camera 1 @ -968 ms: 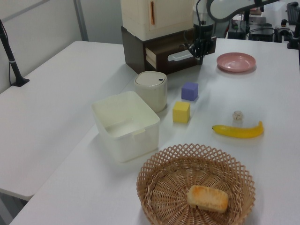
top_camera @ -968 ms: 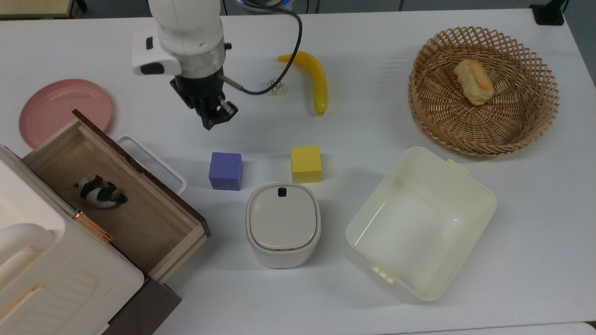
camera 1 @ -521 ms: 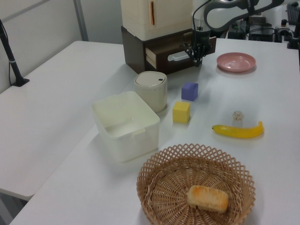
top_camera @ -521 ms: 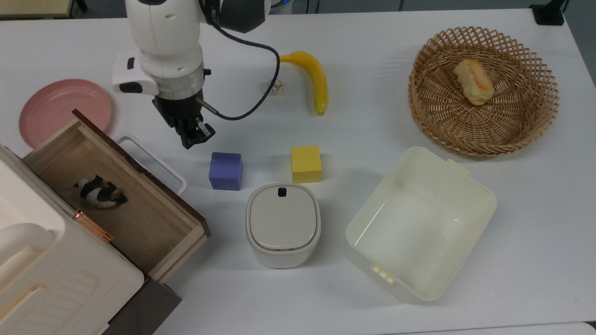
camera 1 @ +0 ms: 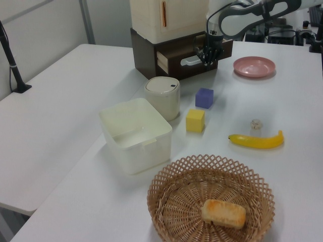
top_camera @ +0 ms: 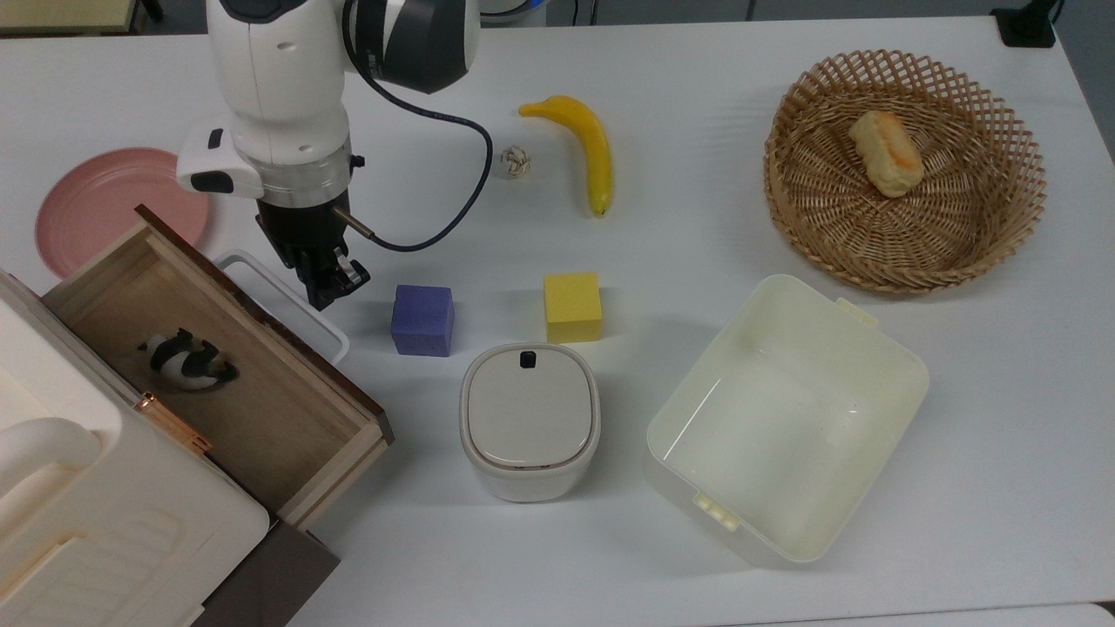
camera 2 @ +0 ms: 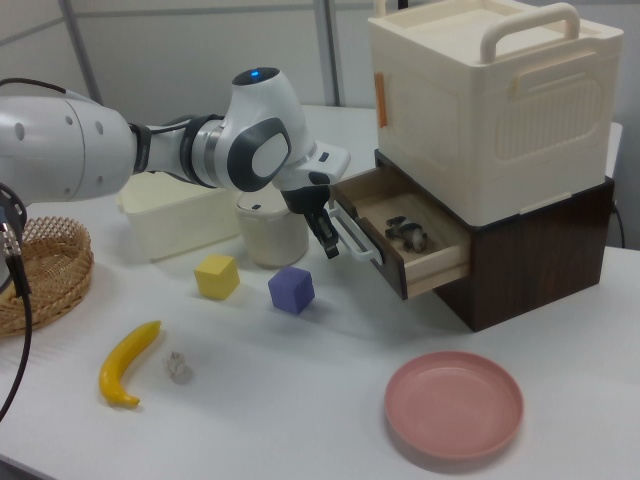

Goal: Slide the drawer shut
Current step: 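Lower the gripper against the drawer front beside the handle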

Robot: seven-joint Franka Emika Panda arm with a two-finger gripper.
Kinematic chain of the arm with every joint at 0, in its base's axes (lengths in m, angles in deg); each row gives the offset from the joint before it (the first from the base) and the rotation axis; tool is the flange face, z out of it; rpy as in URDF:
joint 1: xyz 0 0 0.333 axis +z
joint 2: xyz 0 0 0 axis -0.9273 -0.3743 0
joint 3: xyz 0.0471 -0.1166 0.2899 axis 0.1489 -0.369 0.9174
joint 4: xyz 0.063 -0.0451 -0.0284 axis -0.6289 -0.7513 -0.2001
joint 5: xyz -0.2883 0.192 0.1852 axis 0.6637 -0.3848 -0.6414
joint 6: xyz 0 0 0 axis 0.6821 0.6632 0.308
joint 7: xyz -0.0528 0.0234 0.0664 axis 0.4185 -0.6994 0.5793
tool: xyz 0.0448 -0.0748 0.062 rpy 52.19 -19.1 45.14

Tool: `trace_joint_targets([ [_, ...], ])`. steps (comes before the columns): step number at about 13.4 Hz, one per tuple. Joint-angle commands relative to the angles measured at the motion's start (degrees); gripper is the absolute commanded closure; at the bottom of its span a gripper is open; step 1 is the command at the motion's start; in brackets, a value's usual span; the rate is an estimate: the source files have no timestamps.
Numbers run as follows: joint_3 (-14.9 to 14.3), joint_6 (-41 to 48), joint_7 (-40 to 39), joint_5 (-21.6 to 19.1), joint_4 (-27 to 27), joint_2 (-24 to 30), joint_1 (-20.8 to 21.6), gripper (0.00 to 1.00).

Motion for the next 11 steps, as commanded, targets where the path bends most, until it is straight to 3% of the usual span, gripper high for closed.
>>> trace_joint_targets([
  [1,-0.3,-3.0,1.6,3.0,0.6,-1.2,0.1,1.00],
  [8,-0.5,-5.1,1.6,3.5,4.3,-4.5,-1.1,1.00],
  [11,-1.9,-8.0,1.6,3.5,6.4,-6.0,-1.6,1.00],
])
